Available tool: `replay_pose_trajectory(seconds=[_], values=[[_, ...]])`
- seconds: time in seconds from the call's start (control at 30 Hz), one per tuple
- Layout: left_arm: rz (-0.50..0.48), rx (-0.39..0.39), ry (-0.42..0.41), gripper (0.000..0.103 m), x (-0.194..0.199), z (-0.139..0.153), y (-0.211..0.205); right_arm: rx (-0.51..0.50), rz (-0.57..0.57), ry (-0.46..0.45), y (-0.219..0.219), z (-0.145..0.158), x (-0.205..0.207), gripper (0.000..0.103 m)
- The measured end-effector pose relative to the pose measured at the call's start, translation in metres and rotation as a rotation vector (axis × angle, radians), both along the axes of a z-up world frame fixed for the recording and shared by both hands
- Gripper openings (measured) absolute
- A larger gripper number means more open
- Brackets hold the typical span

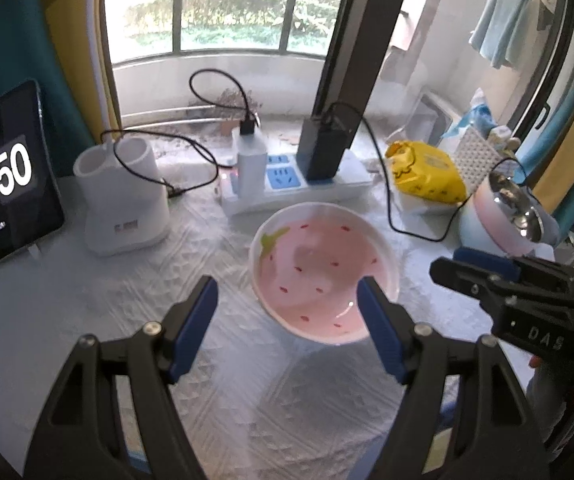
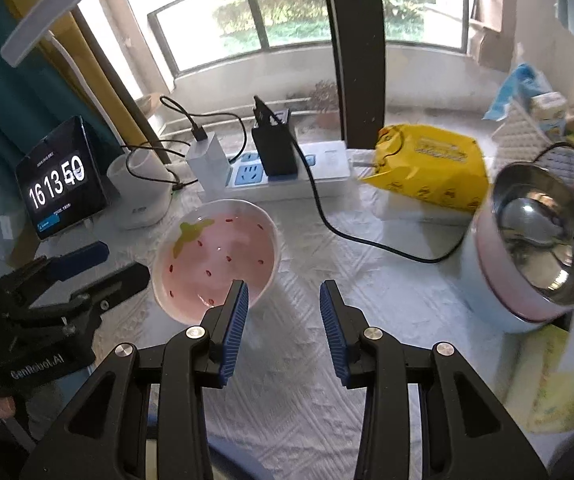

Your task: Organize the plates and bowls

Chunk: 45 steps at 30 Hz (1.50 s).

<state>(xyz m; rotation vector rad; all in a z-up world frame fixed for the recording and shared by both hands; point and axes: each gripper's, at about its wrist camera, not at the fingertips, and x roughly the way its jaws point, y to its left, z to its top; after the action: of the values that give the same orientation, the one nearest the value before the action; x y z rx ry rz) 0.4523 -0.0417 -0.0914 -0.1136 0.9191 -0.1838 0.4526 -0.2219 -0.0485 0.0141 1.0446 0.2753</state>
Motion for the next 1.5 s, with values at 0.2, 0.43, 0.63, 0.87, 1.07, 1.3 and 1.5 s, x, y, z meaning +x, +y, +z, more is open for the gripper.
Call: replay_pose_trajectory(seconds=[0.2, 0.43, 0.63, 0.87, 1.07, 1.3, 1.5], values=[[0.002, -0.015, 0.083, 0.073, 0.019, -0.024, 0.002, 0.020, 0.012, 0.072, 0.006, -0.020, 0.021, 0.039], [0.001, 0.018, 0.129, 0.069, 0.031, -0.043, -0.004, 0.048, 0.027, 0.211, 0.012, -0.048, 0.047, 0.039], [-0.005, 0.019, 0.187, 0.043, 0.038, -0.058, -0.006, 0.049, 0.053, 0.293, 0.019, -0.065, 0.059, 0.039], [-0.017, 0.011, 0.186, 0.026, 0.042, -0.061, -0.010, 0.060, 0.073, 0.357, 0.025, -0.083, 0.072, 0.023], [-0.022, 0.018, 0.172, 0.020, 0.041, -0.058, -0.011, 0.033, 0.062, 0.298, 0.020, -0.079, 0.070, 0.009], [-0.021, 0.017, 0.113, 0.019, 0.028, -0.037, -0.008, 0.010, 0.053, 0.216, 0.018, -0.058, 0.058, 0.007], [-0.026, 0.010, 0.053, 0.019, 0.011, -0.013, -0.007, 0.014, 0.039, 0.140, 0.018, -0.031, 0.037, 0.007]])
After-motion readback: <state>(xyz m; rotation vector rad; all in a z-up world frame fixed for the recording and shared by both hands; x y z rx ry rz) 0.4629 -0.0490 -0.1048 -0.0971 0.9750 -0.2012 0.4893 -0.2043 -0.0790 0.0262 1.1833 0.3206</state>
